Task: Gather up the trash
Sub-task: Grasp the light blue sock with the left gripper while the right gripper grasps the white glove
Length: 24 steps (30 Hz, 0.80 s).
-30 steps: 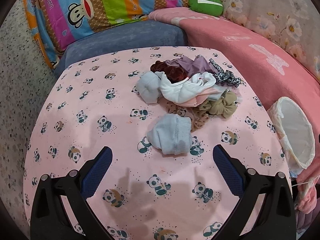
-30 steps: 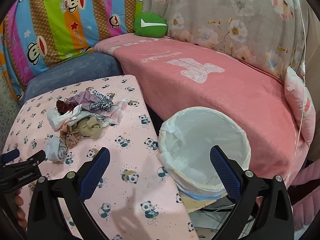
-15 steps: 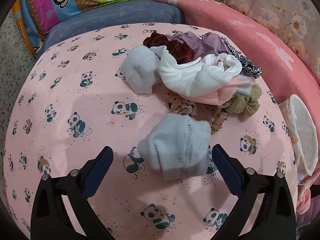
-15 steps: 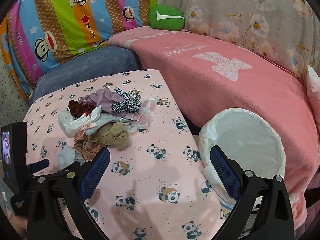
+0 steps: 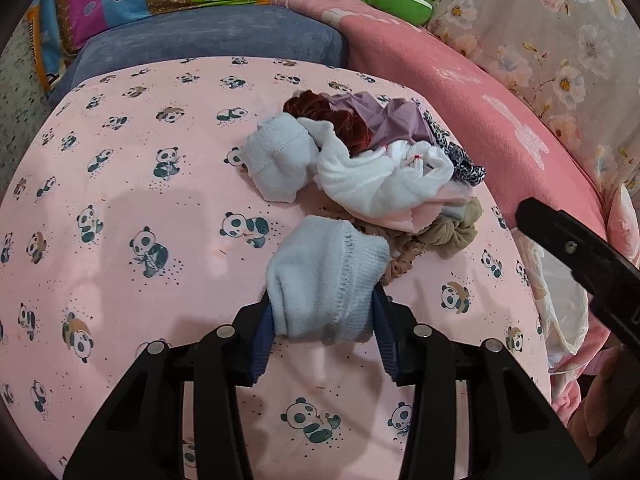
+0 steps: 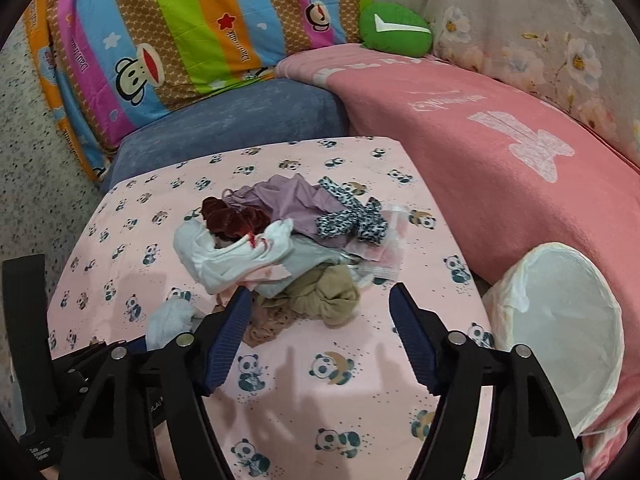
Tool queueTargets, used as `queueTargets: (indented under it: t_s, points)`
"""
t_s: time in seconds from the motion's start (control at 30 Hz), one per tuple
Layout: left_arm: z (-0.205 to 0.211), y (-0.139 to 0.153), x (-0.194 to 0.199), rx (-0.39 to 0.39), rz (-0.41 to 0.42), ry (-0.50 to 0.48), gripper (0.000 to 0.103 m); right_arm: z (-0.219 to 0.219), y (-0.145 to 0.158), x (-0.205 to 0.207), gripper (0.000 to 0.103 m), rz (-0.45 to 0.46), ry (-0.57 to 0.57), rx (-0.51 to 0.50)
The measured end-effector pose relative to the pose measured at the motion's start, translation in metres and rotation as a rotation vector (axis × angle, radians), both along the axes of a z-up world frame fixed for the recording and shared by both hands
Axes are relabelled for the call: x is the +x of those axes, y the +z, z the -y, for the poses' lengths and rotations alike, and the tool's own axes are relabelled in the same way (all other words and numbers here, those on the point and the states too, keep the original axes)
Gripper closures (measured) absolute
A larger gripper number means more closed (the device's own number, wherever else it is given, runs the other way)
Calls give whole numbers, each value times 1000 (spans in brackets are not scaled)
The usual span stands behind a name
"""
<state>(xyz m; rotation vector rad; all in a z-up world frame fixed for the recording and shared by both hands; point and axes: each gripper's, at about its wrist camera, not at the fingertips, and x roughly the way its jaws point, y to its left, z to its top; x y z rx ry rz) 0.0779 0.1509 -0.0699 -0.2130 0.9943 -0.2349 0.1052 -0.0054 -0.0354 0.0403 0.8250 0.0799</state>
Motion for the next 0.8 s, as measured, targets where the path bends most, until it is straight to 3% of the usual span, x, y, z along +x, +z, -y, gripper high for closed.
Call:
queueTargets:
  t_s: [0.33, 0.5, 0.63, 0.8]
  points:
    - [-18, 20, 13, 144, 71, 90, 61, -54, -12, 30, 45, -26, 140, -18]
    - [-24, 21, 19, 165, 76, 114, 61, -72, -28, 41, 62, -68, 186, -48]
    - [-28, 23, 19, 168, 78, 118, 61, -74, -39, 43, 96, -103, 203, -49]
    - [-20, 31, 17, 176, 93, 104, 61, -61, -27, 32, 98, -61, 194, -3]
